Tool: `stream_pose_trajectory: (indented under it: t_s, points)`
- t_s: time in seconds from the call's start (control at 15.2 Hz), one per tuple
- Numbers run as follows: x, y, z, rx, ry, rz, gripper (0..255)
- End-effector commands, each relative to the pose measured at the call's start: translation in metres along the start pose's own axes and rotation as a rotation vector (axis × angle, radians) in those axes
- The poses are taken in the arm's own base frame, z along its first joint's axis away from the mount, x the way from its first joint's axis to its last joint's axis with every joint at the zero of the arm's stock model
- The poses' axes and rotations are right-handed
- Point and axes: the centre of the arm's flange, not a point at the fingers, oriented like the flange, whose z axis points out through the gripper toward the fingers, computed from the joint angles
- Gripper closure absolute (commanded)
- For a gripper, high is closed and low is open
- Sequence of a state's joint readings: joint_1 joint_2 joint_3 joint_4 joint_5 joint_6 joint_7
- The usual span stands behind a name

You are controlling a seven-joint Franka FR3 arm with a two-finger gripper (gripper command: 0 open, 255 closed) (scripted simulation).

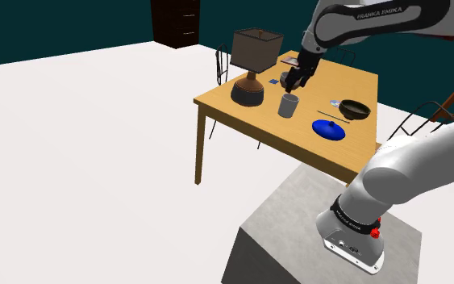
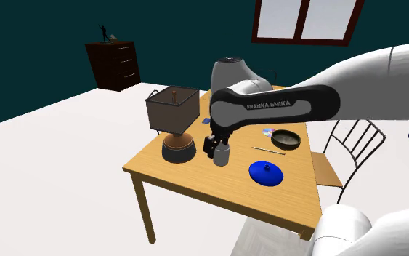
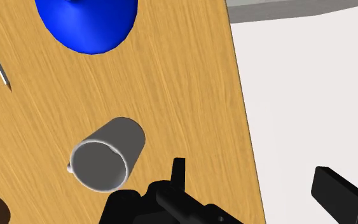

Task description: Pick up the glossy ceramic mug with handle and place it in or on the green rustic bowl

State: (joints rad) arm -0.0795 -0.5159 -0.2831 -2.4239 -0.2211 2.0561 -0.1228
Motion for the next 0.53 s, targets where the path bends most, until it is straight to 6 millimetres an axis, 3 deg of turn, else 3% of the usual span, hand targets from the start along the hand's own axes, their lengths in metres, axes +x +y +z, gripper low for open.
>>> stream_pose_trajectory:
  t_s: [0.0, 0.46]
  points:
    - [0.011, 0.016, 0.016, 0.0, 0.005, 0.003, 0]
    - [0.044, 0.075, 0.079, 0.005, 0.018, 0.017, 0]
